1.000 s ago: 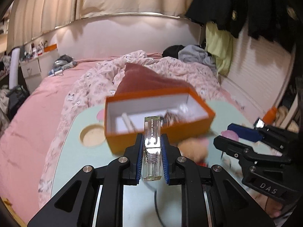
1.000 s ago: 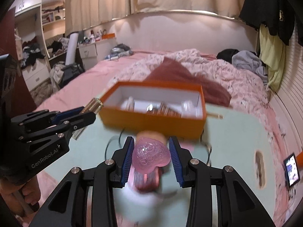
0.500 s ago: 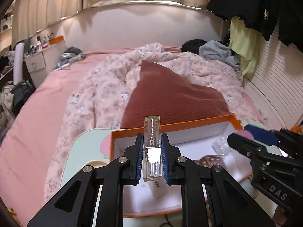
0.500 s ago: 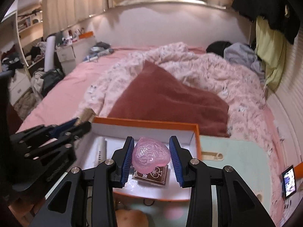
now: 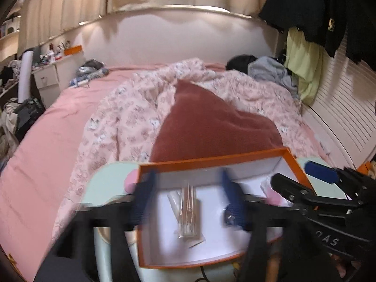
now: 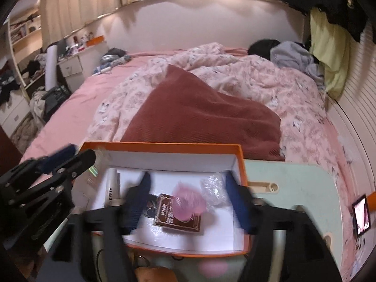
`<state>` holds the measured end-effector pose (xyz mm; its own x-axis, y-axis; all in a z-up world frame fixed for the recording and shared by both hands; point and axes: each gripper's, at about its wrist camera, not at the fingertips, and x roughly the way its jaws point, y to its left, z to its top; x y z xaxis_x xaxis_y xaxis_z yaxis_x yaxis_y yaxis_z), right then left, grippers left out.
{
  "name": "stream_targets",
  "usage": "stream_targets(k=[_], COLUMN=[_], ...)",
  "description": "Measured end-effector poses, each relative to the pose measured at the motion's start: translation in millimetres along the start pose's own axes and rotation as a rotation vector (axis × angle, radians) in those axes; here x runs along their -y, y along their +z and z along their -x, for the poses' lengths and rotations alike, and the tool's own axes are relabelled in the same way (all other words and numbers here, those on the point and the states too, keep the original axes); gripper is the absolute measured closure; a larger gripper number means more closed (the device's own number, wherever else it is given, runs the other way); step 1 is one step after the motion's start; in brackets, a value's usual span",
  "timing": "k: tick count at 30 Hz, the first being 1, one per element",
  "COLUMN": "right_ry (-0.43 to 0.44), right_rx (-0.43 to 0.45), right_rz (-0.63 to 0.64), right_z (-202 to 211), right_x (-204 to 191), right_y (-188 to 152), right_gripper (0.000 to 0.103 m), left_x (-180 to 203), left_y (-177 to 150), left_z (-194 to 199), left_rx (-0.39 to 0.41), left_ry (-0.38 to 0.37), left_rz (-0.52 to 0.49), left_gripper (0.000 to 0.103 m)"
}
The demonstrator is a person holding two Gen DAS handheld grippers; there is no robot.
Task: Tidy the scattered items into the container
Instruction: 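Lower the bottle and pink heart into the box and open both grippers, then move both grippers back to the table and grasp the red tile with the right gripper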
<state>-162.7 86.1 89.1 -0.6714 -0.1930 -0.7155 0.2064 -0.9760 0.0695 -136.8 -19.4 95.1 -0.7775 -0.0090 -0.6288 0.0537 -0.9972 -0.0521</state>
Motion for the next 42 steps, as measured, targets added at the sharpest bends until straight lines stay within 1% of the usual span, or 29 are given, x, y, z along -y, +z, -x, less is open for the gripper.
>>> stream_targets(k=[1, 3, 6, 10, 15, 17, 18, 20, 21, 22, 23, 24, 25, 26, 28, 30, 33, 34, 35, 36, 37, 39, 41, 42], right_ry=[-0.001, 0.010, 0.007, 0.004, 0.051, 0.062, 0.060, 0.053, 0.050, 0.043, 0.021, -0.018, -0.047, -0.071, -0.095, -0.092, -0.113, -0.112, -0.126, -0.138, -0.135, -0.100, -0.103, -0.105], right_rx=[0.013, 0.023, 0.035, 0.055, 0.053, 0.047, 0.039, 0.018, -0.013, -0.034, -0.057, -0.078, -0.091, -0.101, -0.110, -0.130, -0.142, -0.135, -0.133, -0.137, -0.141, -0.142, -0.138, -0.137], right_rz=[-0.013, -0.028, -0.029, -0.022, -0.023, -0.009, 0.004, 0.030, 0.059, 0.075, 0.087, 0.092, 0.090, 0.083, 0.057, 0.062, 0.070, 0.067, 0.064, 0.055, 0.043, 0.008, 0.011, 0.011], right_z=[2.6, 5.9, 12.0, 22.2, 46.8, 60.0, 67.5, 76.1, 77.9, 77.7, 76.8, 75.0, 73.3, 71.7, 68.7, 61.5, 51.8, 52.0, 51.7, 50.8, 49.1, 47.2, 47.5, 47.3], right_x=[3.2, 7.3, 9.7, 11.1, 13.5, 11.7, 11.4, 11.2, 11.9, 13.3, 16.1, 21.1, 24.7, 28.9, 33.8, 31.6, 28.2, 28.0, 28.2, 30.0, 32.3, 39.6, 39.2, 38.4], right_y=[-0.6, -0.4, 0.7, 0.6, -11.1, -22.1, -31.4, -49.8, -63.7, -73.5, -87.1, -102.5, -113.0, -124.8, -145.5, -158.7, -166.4, -166.7, -167.6, -168.4, -169.2, -170.4, -171.7, -171.7], right_gripper=[0.031, 0.031, 0.031, 0.031, 0.031, 0.029, 0.027, 0.016, 0.015, 0.015, 0.015, 0.015, 0.015, 0.015, 0.015, 0.015, 0.014, 0.011, 0.006, 0.003, 0.001, 0.000, 0.000, 0.000], left_x=[-1.0, -2.2, -1.2, 1.5, 0.8, 1.8, 2.4, 4.8, 4.5, 3.6, 2.7, 1.2, 0.0, 0.3, 2.8, 4.6, 2.8, 1.0, -0.5, -3.8, -8.1, -10.3, -9.8, -8.9], left_y=[0.7, 2.1, 3.4, 1.9, -7.2, -17.2, -24.0, -46.6, -61.3, -76.2, -88.0, -102.0, -112.8, -121.0, -135.2, -142.4, -148.6, -151.6, -154.3, -157.9, -159.9, -162.5, -163.4, -163.9], left_z=[5.5, 11.9, 16.3, 21.8, 39.1, 51.4, 56.3, 63.0, 64.3, 65.4, 66.4, 68.2, 70.0, 71.1, 71.6, 70.6, 63.0, 58.6, 55.2, 50.1, 47.1, 47.2, 46.0, 45.4], left_rx=[0.027, 0.044, 0.033, 0.037, 0.020, 0.009, 0.001, -0.038, -0.066, -0.096, -0.118, -0.141, -0.150, -0.152, -0.152, -0.152, -0.172, -0.185, -0.194, -0.210, -0.207, -0.199, -0.209, -0.208], left_ry=[0.008, -0.006, -0.009, -0.004, -0.037, -0.060, -0.058, -0.014, 0.014, 0.025, 0.017, -0.007, -0.025, -0.028, -0.002, 0.002, 0.006, 0.014, 0.016, 0.012, -0.013, 0.020, 0.023, 0.017], left_rz=[-0.003, -0.015, -0.033, -0.049, -0.040, -0.060, -0.079, -0.141, -0.165, -0.175, -0.172, -0.159, -0.143, -0.135, -0.137, -0.134, -0.112, -0.102, -0.090, -0.068, -0.037, -0.025, -0.022, -0.026], left_gripper=[0.023, 0.022, 0.022, 0.022, 0.022, 0.022, 0.022, 0.022, 0.022, 0.022, 0.022, 0.022, 0.022, 0.022, 0.022, 0.022, 0.022, 0.022, 0.022, 0.020, 0.017, 0.006, 0.000, 0.000])
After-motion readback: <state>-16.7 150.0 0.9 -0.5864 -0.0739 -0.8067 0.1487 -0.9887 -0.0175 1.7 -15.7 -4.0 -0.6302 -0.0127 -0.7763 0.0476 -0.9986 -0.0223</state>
